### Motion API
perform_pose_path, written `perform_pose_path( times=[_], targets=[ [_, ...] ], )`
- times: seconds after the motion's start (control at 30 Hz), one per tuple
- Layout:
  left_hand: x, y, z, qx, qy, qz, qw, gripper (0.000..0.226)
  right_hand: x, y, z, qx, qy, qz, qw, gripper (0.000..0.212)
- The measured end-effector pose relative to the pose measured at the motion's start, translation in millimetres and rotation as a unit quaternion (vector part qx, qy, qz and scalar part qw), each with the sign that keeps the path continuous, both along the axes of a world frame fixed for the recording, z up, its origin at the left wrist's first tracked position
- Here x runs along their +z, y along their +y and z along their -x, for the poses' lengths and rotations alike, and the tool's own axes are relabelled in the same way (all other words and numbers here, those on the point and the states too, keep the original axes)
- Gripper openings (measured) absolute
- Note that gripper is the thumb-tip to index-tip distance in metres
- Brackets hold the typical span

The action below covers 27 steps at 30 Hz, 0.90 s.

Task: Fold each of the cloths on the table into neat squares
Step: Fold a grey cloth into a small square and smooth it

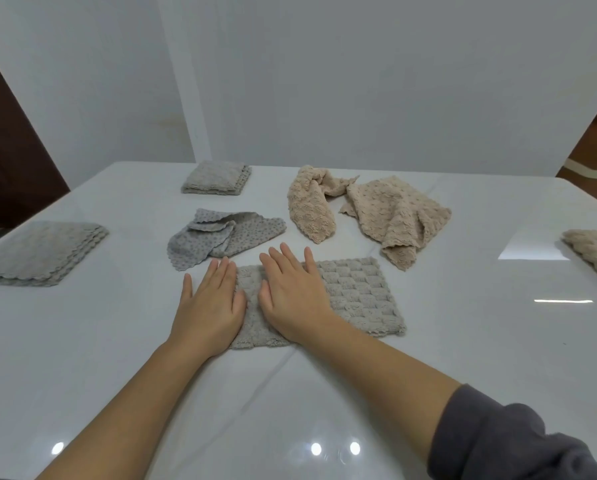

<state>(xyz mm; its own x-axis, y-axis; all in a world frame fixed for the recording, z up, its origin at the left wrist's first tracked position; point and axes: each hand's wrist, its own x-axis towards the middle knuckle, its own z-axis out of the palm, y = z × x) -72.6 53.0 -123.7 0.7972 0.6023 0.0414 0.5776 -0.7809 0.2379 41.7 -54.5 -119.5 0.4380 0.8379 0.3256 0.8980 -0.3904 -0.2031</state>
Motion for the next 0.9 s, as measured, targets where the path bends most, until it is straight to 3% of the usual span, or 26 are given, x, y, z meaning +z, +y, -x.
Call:
perform_pose_path(
  times=[0.6,0.9],
  targets=[
    [-0.8,-0.8,-0.2,-0.007,0.017,-0.024,1.0,0.06,4.4,-86.1,-60.2,-0.088,-0.009,0.011,0.996,0.073],
    [2.9,8.6,16.8,-0.021,0.043,-0.116,0.992,0.089,6.4,-104.5,-70.9,-0.094,-0.035,0.066,0.993,0.077]
  ],
)
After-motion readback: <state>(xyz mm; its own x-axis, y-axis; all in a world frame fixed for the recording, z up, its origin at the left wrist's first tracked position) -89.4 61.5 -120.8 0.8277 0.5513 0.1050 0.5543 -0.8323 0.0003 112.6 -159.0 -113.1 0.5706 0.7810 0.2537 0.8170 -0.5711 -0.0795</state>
